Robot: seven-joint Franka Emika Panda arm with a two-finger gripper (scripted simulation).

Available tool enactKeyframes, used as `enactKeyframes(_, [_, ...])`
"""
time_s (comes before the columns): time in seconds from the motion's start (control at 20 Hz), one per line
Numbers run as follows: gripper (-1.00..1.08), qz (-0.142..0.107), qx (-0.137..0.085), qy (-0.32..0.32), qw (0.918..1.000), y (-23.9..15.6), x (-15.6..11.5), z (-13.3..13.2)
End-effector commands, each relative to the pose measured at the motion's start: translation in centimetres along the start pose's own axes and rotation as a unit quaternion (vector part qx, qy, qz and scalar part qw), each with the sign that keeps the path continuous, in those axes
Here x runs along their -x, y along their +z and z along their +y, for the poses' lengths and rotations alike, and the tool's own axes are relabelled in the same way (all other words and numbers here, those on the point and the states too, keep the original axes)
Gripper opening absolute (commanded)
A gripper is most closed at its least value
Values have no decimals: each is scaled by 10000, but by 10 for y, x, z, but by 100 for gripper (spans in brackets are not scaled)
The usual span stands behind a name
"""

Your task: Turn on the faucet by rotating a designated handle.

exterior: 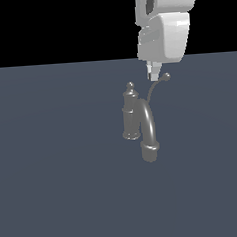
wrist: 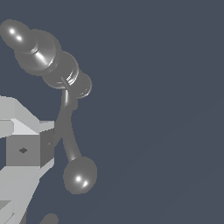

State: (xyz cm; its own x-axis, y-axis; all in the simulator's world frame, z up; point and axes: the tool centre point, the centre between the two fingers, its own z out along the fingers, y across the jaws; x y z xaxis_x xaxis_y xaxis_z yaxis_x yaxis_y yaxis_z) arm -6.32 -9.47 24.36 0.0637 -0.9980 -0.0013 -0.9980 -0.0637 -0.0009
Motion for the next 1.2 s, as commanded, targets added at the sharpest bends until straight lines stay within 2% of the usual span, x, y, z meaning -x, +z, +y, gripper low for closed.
enactKeyframes(0.0, [-100, 7, -8, 102, 9999, 1, -18, -5])
enactKeyframes(0.9, [-100, 7, 4, 197, 9998, 2, -74, -45])
enactKeyframes(0.95, [-100, 7, 4, 197, 9998, 2, -74, -45])
enactKeyframes(1.0, [-100, -32, -7, -59, 10000, 0, -41, -53])
enactKeyframes(1.15, [-100, -28, -6, -35, 10000, 0, -44, -61])
